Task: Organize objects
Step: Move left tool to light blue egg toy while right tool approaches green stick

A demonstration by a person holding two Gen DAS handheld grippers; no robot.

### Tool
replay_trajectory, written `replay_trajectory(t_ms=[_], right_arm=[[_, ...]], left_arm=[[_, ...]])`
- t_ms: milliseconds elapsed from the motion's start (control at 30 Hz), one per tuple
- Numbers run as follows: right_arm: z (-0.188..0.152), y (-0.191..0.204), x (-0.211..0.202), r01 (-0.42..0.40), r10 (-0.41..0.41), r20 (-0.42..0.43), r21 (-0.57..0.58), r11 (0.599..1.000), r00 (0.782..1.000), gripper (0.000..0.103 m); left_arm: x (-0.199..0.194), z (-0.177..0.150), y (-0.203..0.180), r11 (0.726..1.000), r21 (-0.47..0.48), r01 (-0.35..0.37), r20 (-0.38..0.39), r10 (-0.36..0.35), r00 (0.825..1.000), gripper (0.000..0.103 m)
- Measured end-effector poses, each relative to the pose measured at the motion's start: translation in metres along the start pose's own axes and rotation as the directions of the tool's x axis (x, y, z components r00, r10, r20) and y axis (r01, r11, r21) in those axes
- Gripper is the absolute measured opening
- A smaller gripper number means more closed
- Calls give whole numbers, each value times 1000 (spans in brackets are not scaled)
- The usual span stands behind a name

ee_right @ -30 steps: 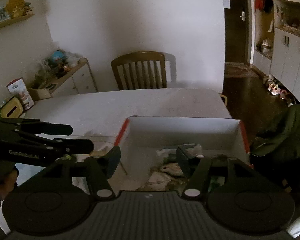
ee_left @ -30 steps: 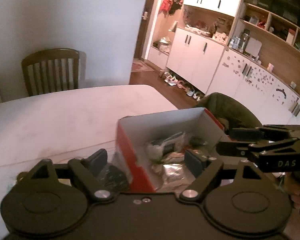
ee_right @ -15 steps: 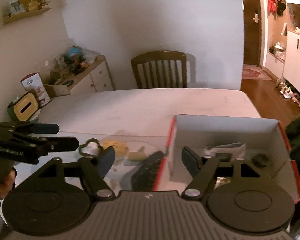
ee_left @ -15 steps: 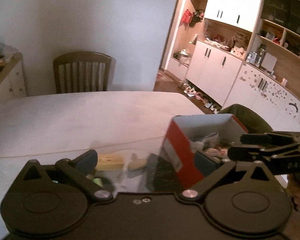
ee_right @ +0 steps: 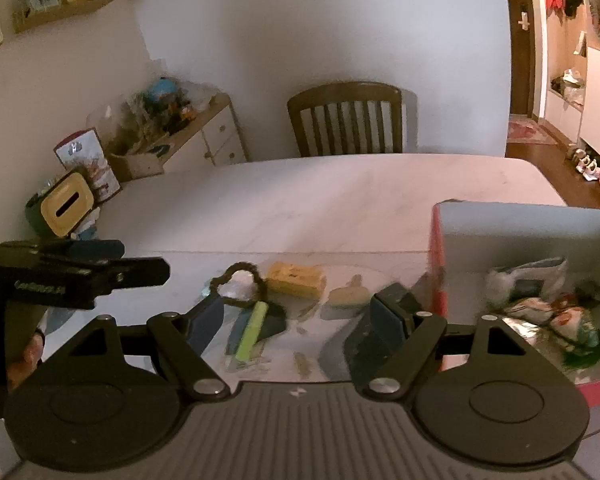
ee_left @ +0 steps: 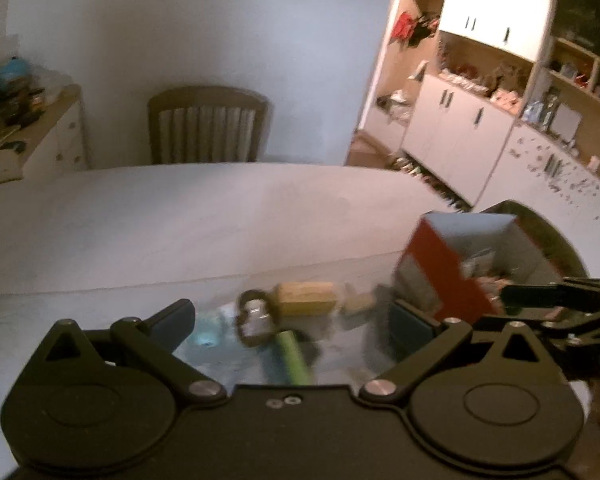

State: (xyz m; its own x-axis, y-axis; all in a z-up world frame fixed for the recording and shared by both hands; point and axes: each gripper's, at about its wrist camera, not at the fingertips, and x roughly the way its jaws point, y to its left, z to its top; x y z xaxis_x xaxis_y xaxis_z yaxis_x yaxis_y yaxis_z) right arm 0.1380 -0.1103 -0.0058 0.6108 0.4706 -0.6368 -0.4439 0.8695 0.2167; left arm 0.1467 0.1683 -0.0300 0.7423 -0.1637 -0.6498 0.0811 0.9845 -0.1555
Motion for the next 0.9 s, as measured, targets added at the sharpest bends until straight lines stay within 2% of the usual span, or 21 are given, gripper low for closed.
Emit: replay_trajectory(t_ms=[167, 300, 400, 600, 900], right_arm=[[-3, 21, 22, -4, 4, -39, -20, 1000, 999, 80], [-7, 32, 45, 9, -12, -80, -34, 999, 997, 80], [-10, 38, 58, 22, -25, -98, -33, 999, 995, 80], [-17, 51, 88, 29, -38, -141, -65, 998, 989, 80], [-23, 54, 132, 69, -85, -205, -84, 994, 975, 80]], left_arm=[[18, -10, 30, 999, -10, -49, -38, 48, 998, 103], [37, -18, 55, 994, -82, -67, -80, 61, 995, 103], [51, -23, 67, 992, -87, -94, -99, 85, 991, 103], [74, -27, 82, 986, -59, -153, -104, 147, 984, 102], [105, -28, 88, 985, -61, -163, -125, 154, 980, 102]])
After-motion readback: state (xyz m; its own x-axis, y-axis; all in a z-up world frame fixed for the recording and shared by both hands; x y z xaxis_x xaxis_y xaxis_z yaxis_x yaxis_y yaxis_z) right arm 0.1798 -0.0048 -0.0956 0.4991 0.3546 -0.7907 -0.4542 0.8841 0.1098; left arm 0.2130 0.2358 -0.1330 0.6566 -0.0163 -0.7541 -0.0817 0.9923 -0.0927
